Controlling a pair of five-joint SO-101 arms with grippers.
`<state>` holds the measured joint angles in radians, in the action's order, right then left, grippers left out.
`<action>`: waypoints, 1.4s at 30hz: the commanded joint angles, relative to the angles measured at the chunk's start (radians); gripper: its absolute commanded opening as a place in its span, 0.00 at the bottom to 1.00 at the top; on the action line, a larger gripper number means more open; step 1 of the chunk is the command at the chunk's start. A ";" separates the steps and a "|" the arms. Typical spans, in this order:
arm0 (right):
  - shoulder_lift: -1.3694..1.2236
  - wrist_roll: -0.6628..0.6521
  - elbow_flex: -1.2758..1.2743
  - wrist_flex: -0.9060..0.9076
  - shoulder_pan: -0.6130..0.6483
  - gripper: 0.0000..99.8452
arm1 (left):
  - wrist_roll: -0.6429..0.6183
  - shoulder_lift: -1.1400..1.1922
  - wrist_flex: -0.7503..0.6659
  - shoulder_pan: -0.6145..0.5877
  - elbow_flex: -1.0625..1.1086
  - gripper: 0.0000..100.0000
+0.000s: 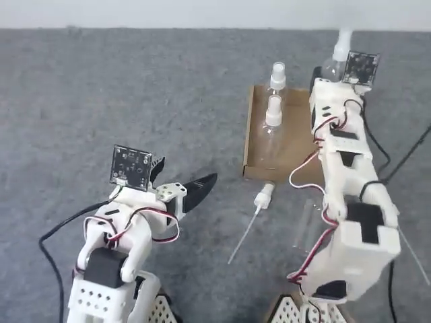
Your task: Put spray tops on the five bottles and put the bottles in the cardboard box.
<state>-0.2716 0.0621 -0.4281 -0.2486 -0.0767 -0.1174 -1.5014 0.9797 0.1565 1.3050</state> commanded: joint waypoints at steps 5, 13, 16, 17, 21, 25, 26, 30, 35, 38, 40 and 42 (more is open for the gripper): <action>-0.036 0.009 0.034 -0.085 -0.001 0.01 | -0.006 -0.021 -0.008 -0.005 -0.010 0.37; -0.039 0.005 0.008 -0.085 0.024 0.01 | -0.006 -0.021 -0.008 -0.005 -0.010 0.37; -0.041 -0.041 -0.011 -0.093 0.036 0.01 | -0.006 -0.021 -0.006 -0.005 -0.010 0.37; -0.041 -0.049 -0.018 -0.111 0.038 0.01 | -0.006 -0.021 -0.006 -0.005 -0.010 0.37; -0.041 -0.055 -0.061 -0.202 0.042 0.01 | -0.006 -0.021 -0.006 -0.005 -0.010 0.37; -0.041 -0.057 -0.071 -0.202 0.042 0.01 | -0.006 -0.021 -0.005 -0.005 -0.012 0.37; -0.041 -0.057 -0.071 -0.202 0.042 0.01 | -0.006 -0.021 -0.005 -0.005 -0.012 0.37; -0.041 -0.055 -0.072 -0.200 0.044 0.10 | -0.006 -0.021 -0.005 -0.005 -0.012 0.37; -0.041 -0.055 -0.072 -0.200 0.044 0.12 | -0.006 -0.021 -0.006 -0.006 -0.012 0.37; -0.042 -0.055 -0.081 -0.200 0.044 0.12 | -0.006 -0.021 -0.006 -0.006 -0.012 0.37; -0.042 -0.055 -0.091 -0.200 0.045 0.12 | -0.006 -0.021 -0.006 -0.006 -0.012 0.37; -0.042 -0.055 -0.100 -0.200 0.048 0.12 | -0.006 -0.021 -0.006 -0.012 -0.012 0.37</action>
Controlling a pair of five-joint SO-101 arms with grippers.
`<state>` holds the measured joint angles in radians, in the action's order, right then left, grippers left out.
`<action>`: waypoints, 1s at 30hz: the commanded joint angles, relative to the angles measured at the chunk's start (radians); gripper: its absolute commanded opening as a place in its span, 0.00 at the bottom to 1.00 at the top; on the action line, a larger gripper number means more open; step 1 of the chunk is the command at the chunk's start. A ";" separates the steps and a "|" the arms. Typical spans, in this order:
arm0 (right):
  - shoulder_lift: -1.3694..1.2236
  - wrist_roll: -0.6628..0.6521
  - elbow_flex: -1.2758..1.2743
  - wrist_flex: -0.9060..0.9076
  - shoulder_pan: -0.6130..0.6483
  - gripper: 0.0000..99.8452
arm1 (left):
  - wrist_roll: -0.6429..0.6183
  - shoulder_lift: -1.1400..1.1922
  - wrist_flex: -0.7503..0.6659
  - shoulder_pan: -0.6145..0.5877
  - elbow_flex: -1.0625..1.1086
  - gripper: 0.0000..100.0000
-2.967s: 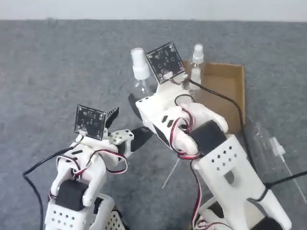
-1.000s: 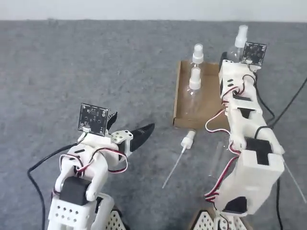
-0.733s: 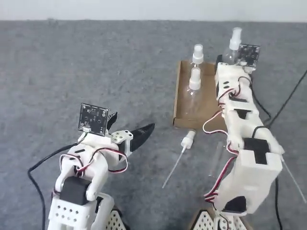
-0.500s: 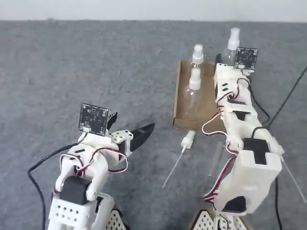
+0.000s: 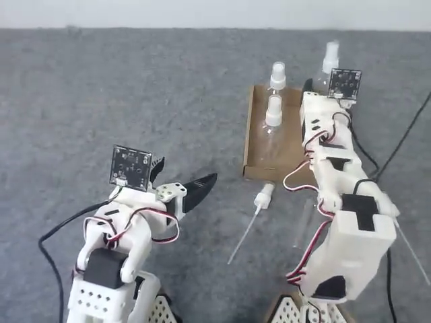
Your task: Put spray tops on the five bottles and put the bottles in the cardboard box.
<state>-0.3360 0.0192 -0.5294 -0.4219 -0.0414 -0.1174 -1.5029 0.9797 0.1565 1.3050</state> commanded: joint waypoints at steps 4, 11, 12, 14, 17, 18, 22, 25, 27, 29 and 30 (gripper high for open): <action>0.022 -0.012 -0.003 -0.027 0.019 0.12 | -0.006 -0.020 -0.008 -0.052 -0.018 0.37; 0.022 -0.011 -0.006 -0.028 0.019 0.12 | -0.006 -0.020 -0.008 -0.054 -0.018 0.37; 0.022 -0.009 -0.006 -0.031 0.019 0.12 | -0.006 -0.020 -0.008 -0.054 -0.018 0.37; 0.015 -0.006 -0.006 -0.035 0.019 0.12 | -0.006 -0.020 -0.008 -0.054 -0.018 0.37; -0.010 -0.006 -0.002 -0.036 0.024 0.12 | -0.006 -0.020 -0.008 -0.057 -0.018 0.37; -0.015 -0.006 -0.002 -0.036 0.024 0.12 | -0.006 -0.020 -0.008 -0.057 -0.018 0.37; -0.019 -0.006 -0.002 -0.036 0.027 0.12 | -0.006 -0.020 -0.008 -0.057 -0.018 0.37; -0.025 -0.005 -0.002 -0.036 0.028 0.12 | -0.006 -0.020 -0.008 -0.057 -0.018 0.37; -0.027 -0.003 -0.003 -0.036 0.025 0.13 | -0.006 -0.020 -0.008 -0.057 -0.018 0.37; -0.027 -0.003 -0.006 -0.036 0.025 0.16 | -0.006 -0.020 -0.008 -0.057 -0.018 0.37; -0.028 -0.003 -0.008 -0.036 0.025 0.18 | -0.006 -0.020 -0.008 -0.057 -0.018 0.37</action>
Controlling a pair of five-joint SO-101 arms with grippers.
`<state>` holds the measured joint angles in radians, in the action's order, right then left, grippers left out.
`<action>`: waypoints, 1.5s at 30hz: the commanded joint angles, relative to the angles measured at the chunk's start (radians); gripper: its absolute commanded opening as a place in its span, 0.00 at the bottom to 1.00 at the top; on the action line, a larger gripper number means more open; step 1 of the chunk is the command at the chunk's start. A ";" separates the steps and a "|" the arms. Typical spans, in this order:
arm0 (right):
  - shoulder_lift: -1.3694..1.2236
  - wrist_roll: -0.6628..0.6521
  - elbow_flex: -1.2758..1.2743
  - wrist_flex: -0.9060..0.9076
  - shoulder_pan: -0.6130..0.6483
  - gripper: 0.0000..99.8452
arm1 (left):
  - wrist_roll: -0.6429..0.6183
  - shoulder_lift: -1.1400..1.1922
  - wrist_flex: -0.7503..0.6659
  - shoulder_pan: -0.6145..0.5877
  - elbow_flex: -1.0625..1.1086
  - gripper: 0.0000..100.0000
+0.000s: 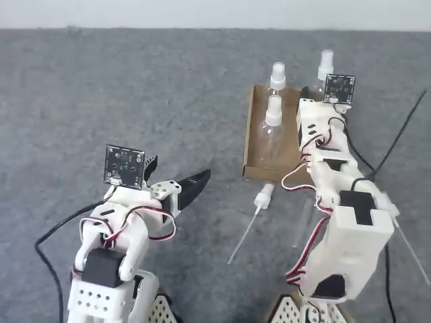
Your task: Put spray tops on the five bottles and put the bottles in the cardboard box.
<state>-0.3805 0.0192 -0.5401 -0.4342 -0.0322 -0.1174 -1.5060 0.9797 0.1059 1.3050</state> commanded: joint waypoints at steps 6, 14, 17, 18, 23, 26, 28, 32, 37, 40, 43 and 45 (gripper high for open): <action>0.016 -0.003 0.003 -0.022 0.019 0.22 | -0.006 -0.017 -0.008 -0.006 -0.018 0.37; 0.016 -0.003 -0.023 -0.022 0.019 0.22 | -0.006 -0.017 -0.008 -0.006 -0.018 0.37; 0.019 -0.003 -0.023 -0.022 0.016 0.22 | -0.006 -0.017 -0.008 -0.006 -0.018 0.37; 0.019 -0.003 -0.023 -0.022 0.016 0.22 | -0.006 -0.017 -0.008 -0.006 -0.018 0.37; 0.025 -0.003 -0.021 -0.024 0.015 0.23 | -0.006 -0.017 -0.008 -0.006 -0.018 0.37; 0.025 -0.003 -0.021 -0.024 0.015 0.23 | -0.006 -0.017 -0.008 -0.006 -0.018 0.37; 0.025 -0.003 -0.021 -0.024 0.015 0.23 | -0.006 -0.017 -0.008 -0.006 -0.018 0.37; 0.027 -0.003 -0.021 -0.025 0.018 0.23 | -0.006 -0.017 -0.008 -0.006 -0.018 0.37; 0.027 -0.003 -0.021 -0.036 0.018 0.23 | -0.006 -0.017 -0.008 -0.008 -0.018 0.37; 0.027 -0.003 -0.025 -0.058 0.016 0.27 | -0.006 -0.017 -0.008 -0.008 -0.018 0.37; 0.025 -0.003 -0.026 -0.058 0.021 0.31 | -0.006 -0.017 -0.008 -0.008 -0.018 0.37; 0.025 -0.003 -0.026 -0.058 0.019 0.31 | -0.006 -0.017 -0.008 -0.008 -0.018 0.37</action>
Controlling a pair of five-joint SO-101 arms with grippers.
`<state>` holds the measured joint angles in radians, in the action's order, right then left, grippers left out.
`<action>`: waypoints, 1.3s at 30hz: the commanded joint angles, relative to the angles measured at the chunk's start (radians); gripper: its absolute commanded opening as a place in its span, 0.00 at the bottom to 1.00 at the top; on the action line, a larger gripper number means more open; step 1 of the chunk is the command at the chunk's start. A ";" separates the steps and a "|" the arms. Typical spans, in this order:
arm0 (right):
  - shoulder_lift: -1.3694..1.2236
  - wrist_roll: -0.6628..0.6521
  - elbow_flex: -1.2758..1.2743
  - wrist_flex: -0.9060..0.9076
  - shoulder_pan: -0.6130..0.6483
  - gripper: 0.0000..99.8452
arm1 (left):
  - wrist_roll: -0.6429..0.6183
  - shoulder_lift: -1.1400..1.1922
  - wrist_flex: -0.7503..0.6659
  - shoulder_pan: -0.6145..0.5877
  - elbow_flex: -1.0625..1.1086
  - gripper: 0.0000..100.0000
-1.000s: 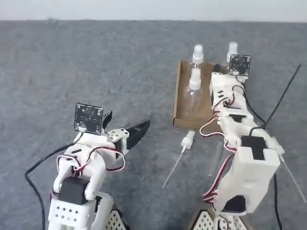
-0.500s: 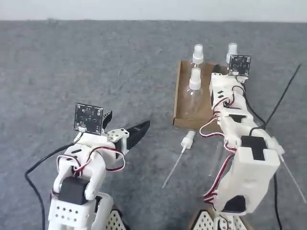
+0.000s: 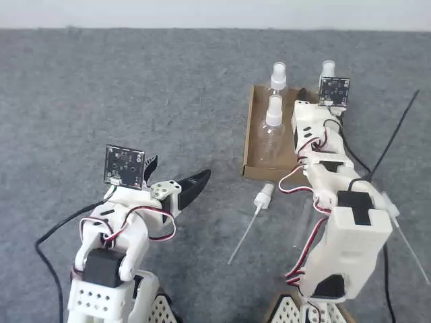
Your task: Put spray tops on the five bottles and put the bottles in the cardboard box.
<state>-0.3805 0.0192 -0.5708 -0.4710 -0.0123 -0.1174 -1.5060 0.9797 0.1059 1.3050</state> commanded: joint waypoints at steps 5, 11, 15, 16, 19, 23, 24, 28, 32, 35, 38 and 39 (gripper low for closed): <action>0.028 -0.003 0.009 -0.021 -0.005 0.31 | -0.006 -0.017 -0.008 -0.008 -0.018 0.37; 0.111 -0.006 0.005 0.001 -0.010 0.31 | -0.006 -0.017 -0.008 -0.008 -0.018 0.37; 0.245 -0.005 0.009 0.156 -0.010 0.31 | -0.006 -0.017 -0.008 -0.008 -0.018 0.37; 0.282 -0.005 0.009 0.188 -0.010 0.31 | -0.006 -0.017 -0.009 -0.008 -0.018 0.37; 0.401 -0.005 0.009 0.315 -0.024 0.31 | -0.006 -0.017 -0.009 -0.008 -0.018 0.37; 0.562 -0.011 0.009 0.530 -0.031 0.31 | -0.006 -0.017 -0.009 -0.003 -0.018 0.37; 0.604 -0.012 0.009 0.596 -0.031 0.31 | -0.006 -0.017 -0.009 -0.006 -0.018 0.37; 0.773 -0.017 0.009 0.895 -0.048 0.31 | -0.011 -0.017 -0.009 -0.006 -0.018 0.37; 0.932 -0.189 0.009 1.185 -0.097 0.31 | -0.012 -0.017 -0.009 -0.006 -0.018 0.37; 1.049 -0.330 0.009 1.394 -0.166 0.31 | -0.012 -0.017 -0.009 -0.006 -0.018 0.37; 1.139 -0.516 0.002 1.572 -0.252 0.31 | -0.012 -0.017 -0.009 -0.006 -0.018 0.37; 1.159 -0.574 -0.006 1.612 -0.288 0.31 | -0.012 -0.017 -0.009 -0.006 -0.018 0.37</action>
<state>0.6736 -0.3782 -0.5708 0.9958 -0.2133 -0.1189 -1.5060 0.9797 0.1059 1.3050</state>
